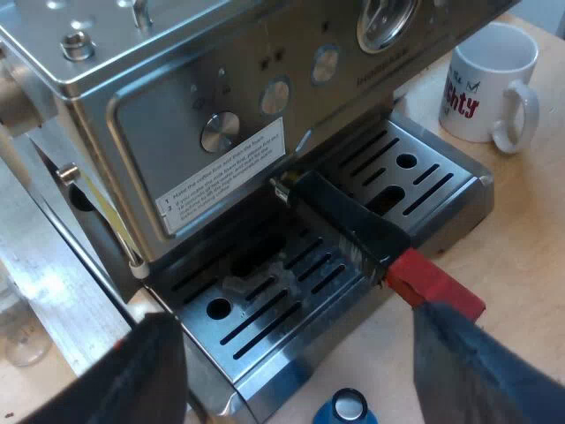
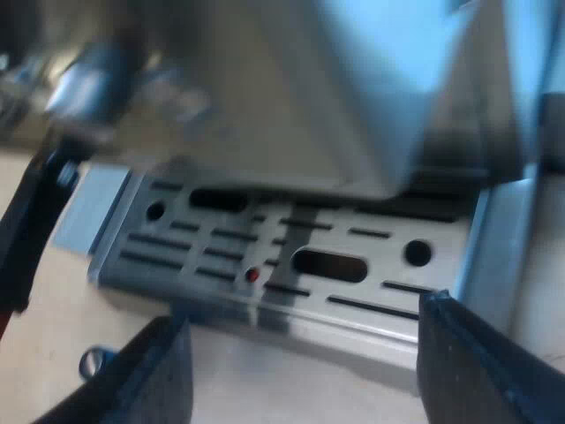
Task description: Put the handle in the coffee machine
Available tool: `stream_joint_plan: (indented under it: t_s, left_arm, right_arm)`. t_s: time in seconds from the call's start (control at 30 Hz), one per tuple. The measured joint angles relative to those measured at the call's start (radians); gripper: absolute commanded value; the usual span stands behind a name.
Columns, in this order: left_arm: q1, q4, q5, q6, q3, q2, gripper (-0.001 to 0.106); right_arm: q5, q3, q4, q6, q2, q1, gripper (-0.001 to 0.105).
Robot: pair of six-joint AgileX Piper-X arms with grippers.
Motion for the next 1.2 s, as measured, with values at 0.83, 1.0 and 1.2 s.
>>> stream_joint_plan:
  t_s: [0.83,1.0,1.2]
  left_arm:
    - [0.0,-0.013,-0.06,-0.002,0.0,-0.042,0.058]
    - [0.0,-0.031,-0.108,-0.004,0.0,-0.139,0.058]
    - [0.0,-0.032,-0.127,-0.007,0.0,-0.246,0.058]
  right_arm:
    - [-0.079,-0.003,0.362,-0.34,-0.267,-0.572,0.057]
    - [-0.086,0.002,0.369,-0.343,-0.366,-0.572,0.057]
    - [-0.086,0.002,0.369,-0.343,-0.474,-0.573,0.057]
